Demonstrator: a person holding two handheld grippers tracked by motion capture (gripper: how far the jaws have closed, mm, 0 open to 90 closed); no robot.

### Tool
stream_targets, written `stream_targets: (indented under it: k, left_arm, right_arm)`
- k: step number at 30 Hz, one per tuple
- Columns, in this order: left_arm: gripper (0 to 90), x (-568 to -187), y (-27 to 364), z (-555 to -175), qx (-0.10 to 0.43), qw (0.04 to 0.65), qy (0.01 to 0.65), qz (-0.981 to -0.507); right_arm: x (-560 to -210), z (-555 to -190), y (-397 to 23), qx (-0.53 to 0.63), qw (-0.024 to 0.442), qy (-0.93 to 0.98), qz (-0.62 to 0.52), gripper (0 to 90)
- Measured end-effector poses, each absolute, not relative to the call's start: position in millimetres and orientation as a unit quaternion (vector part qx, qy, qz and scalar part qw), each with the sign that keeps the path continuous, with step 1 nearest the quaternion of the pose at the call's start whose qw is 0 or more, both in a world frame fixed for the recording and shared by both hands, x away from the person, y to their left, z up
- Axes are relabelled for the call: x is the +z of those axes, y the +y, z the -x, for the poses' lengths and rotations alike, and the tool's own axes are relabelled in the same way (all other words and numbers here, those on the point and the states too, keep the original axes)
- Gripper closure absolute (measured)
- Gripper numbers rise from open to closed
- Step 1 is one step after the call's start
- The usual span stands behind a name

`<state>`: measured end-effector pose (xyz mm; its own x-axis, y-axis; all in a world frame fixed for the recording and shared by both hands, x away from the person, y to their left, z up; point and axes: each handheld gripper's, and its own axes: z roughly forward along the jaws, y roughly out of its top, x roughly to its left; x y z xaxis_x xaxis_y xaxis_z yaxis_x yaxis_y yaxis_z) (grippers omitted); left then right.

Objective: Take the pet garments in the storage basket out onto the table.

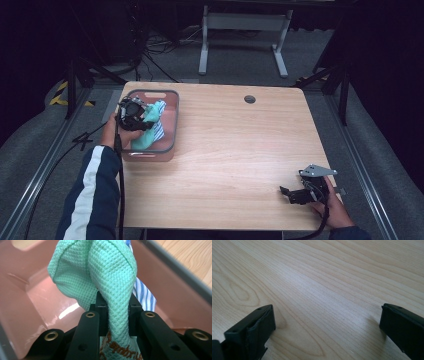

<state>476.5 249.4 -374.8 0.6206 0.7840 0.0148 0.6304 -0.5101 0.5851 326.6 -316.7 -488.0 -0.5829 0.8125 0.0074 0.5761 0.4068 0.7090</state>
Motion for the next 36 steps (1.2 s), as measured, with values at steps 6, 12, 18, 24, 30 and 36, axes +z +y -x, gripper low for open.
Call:
stream_targets:
  k: [6, 12, 18, 24, 30, 36]
  left_arm:
    - [77.6, -363.0, 253.7, -464.9, 0.163, 0.314, 0.407, -0.842]
    - [77.8, -351.7, 257.7, -451.7, 0.176, 0.351, 0.399, -0.829]
    - [77.9, -346.5, 256.9, -441.9, 0.191, 0.373, 0.383, -0.823]
    - [78.0, -340.6, 257.0, -434.4, 0.196, 0.388, 0.371, -0.820]
    - [78.1, -335.8, 254.0, -427.4, 0.199, 0.399, 0.365, -0.817]
    - [78.1, -330.0, 247.2, -421.5, 0.199, 0.413, 0.355, -0.815]
  right_arm:
    - [-488.0, -326.6, -316.7, 0.343, 0.172, 0.821, -0.423, 0.4]
    - [-488.0, -326.6, -316.7, 0.343, 0.172, 0.821, -0.423, 0.4]
    - [-488.0, -326.6, -316.7, 0.343, 0.172, 0.821, -0.423, 0.4]
    - [-488.0, -326.6, -316.7, 0.343, 0.172, 0.821, -0.423, 0.4]
    - [-488.0, -326.6, -316.7, 0.343, 0.172, 0.821, -0.423, 0.4]
    - [-488.0, -326.6, -316.7, 0.343, 0.172, 0.821, -0.423, 0.4]
